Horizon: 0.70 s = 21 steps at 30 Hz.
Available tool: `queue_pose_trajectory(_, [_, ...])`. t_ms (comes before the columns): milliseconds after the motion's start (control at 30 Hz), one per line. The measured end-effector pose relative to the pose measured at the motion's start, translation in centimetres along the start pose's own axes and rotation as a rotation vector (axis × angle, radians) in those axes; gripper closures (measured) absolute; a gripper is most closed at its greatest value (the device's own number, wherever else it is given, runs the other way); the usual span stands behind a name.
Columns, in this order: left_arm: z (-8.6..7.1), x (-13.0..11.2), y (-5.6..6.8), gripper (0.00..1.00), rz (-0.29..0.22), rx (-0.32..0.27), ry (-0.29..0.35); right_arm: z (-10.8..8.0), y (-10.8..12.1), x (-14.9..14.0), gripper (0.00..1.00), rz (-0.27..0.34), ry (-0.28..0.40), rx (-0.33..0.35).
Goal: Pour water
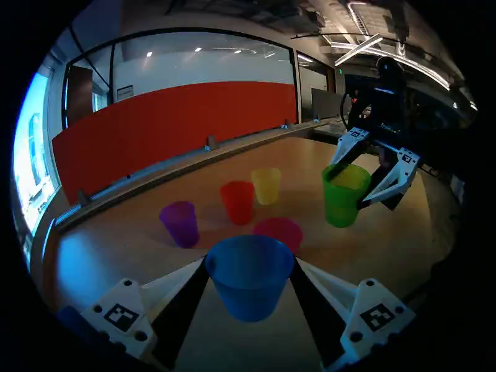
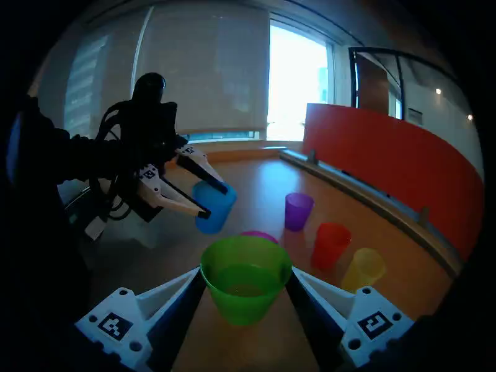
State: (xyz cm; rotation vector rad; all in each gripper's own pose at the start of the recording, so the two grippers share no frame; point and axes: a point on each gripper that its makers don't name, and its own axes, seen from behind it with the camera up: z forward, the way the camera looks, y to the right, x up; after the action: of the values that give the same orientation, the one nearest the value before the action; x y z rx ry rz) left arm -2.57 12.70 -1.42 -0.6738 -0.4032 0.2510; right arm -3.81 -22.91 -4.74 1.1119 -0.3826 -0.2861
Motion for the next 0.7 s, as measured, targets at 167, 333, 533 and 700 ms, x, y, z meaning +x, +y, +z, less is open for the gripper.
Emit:
queue_pose_trajectory(167, [0.4, -1.0, 0.1, 0.12, 0.017, -0.006, -0.031, 0.3, 0.2, -0.7, 0.1, -0.005, -0.016, 0.001])
queue_pose_trajectory(333, [0.9, -1.7, 0.3, 0.12, 0.037, -0.012, -0.06, 0.7, 0.3, -1.3, 0.1, -0.013, -0.033, 0.001])
queue_pose_trajectory(533, [1.4, -2.5, 0.5, 0.11, 0.043, -0.022, -0.085, 0.9, 0.5, -2.1, 0.1, -0.017, -0.05, 0.002])
queue_pose_trajectory(700, [1.8, -2.9, 0.5, 0.12, 0.043, -0.029, -0.095, 1.2, 0.7, -2.6, 0.1, -0.022, -0.064, 0.002])
